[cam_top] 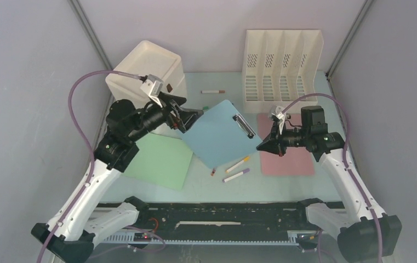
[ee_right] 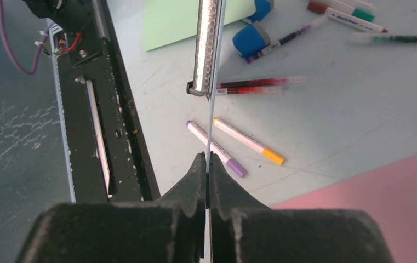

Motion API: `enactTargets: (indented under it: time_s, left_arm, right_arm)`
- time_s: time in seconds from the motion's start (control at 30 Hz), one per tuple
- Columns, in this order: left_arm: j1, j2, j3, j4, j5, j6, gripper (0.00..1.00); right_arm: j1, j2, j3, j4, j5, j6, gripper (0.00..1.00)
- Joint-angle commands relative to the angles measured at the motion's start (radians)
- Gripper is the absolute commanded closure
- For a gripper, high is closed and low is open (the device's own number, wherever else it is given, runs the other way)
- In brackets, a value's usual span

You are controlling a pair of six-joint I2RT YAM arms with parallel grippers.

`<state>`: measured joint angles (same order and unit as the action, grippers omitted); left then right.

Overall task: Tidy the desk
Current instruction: Pick up the folder from the center of the board.

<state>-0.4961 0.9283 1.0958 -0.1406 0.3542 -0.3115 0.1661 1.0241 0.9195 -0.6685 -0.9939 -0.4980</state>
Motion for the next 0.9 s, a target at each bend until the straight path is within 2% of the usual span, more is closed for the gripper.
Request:
enactTargets:
  time_s: [0.0,0.27,0.4,0.5,0.6,0.7,0.8,0.87]
  left_arm:
    - [0.005,0.013,-0.033,-0.019,0.181,0.092,0.00]
    - [0.005,0.047,-0.126,0.086,0.289,0.303,0.00]
    - [0.007,0.061,-0.127,0.061,0.347,0.389,0.00]
    - [0.008,0.072,-0.137,0.009,0.416,0.427,0.08]
    - [0.010,0.092,-0.116,-0.061,0.521,0.458,0.21]
    - [0.012,0.106,-0.096,-0.111,0.621,0.490,0.29]
    - [0.011,0.121,-0.098,-0.116,0.671,0.488,0.48]
    - [0.011,0.140,-0.089,-0.122,0.703,0.487,0.68]
  right_arm:
    - [0.016,-0.021,0.054,-0.056,-0.093,-0.095,1.00]
    - [0.074,-0.015,0.077,-0.159,-0.110,-0.220,1.00]
    - [0.091,-0.010,0.080,-0.197,-0.137,-0.261,1.00]
    - [0.107,-0.001,0.080,-0.201,-0.135,-0.267,1.00]
    - [0.124,0.004,0.086,-0.197,-0.131,-0.257,1.00]
    - [0.134,0.016,0.100,-0.205,-0.130,-0.247,1.00]
    - [0.136,0.021,0.109,-0.206,-0.122,-0.234,1.00]
    - [0.135,0.020,0.114,-0.200,-0.119,-0.221,1.00]
